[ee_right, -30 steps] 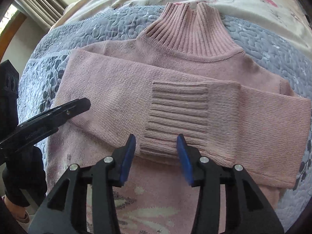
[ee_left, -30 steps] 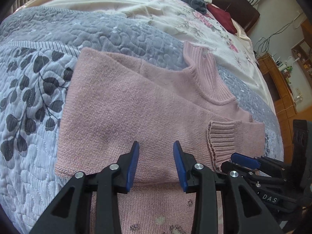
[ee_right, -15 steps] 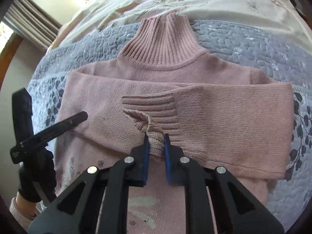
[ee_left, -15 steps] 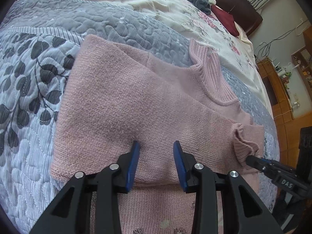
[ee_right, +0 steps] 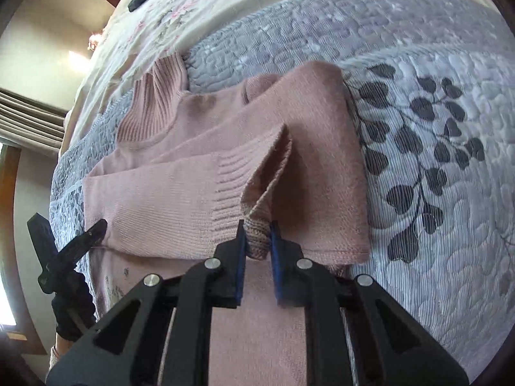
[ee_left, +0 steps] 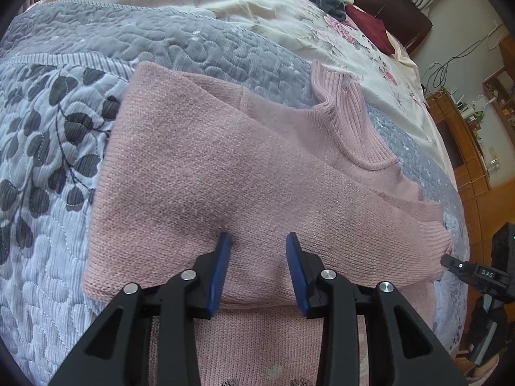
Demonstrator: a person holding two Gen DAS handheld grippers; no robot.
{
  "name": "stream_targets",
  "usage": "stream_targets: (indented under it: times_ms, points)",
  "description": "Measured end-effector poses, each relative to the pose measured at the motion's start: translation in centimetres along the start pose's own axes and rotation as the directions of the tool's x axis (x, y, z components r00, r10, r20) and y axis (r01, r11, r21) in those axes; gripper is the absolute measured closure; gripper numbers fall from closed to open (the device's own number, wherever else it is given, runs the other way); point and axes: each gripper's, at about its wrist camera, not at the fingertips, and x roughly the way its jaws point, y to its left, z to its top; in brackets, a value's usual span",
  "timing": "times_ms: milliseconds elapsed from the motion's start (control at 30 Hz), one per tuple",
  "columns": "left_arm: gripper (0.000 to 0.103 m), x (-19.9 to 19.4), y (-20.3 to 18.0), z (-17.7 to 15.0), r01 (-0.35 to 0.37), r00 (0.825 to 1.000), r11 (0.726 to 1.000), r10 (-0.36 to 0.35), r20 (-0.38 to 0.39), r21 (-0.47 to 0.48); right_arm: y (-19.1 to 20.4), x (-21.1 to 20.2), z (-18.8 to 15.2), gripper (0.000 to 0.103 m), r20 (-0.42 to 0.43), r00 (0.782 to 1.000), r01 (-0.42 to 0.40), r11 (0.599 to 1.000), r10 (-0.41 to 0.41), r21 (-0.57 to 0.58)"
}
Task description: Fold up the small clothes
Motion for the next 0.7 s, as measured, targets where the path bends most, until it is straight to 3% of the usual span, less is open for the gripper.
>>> stream_targets:
  times_ms: [133, 267, 367, 533, 633, 700]
  points:
    - [0.067, 0.0, -0.1, 0.2, -0.008, 1.0, 1.0, 0.008, -0.007, 0.015, -0.7, 0.4, -1.0, 0.088, -0.002, 0.997, 0.072, 0.997, -0.072, -0.03]
    - [0.067, -1.6, -1.8, 0.4, -0.045, 0.999, 0.998, 0.044, 0.022, 0.053, 0.4, -2.6, -1.0, 0.084, 0.116, 0.982, 0.16, 0.983, -0.149, -0.087]
    - [0.063, -2.4, -4.1, 0.4, -0.02, 0.998, 0.994, 0.015, 0.054, 0.104, 1.7, -3.9, -0.4, 0.084, 0.168, 0.978, 0.148, 0.979, -0.123, -0.141]
    - [0.06, -0.2, -6.6, 0.2, -0.024, 1.0, 0.985, 0.025, -0.002, 0.168, 2.8, -0.8, 0.4, 0.084, 0.087, 0.992, 0.104, 0.982, -0.092, -0.155]
    - [0.06, 1.2, -5.9, -0.4, -0.048, 0.998, 0.986, 0.054, -0.031, 0.157, 2.0, 0.6, 0.1, 0.084, 0.061, 0.991, 0.128, 0.982, -0.121, -0.137]
    - [0.06, 1.5, -5.0, -0.7, -0.029, 0.999, 0.988, 0.034, -0.03, 0.149, 1.2, 1.3, -0.2, 0.086, 0.053, 0.99, 0.137, 0.982, -0.132, -0.128]
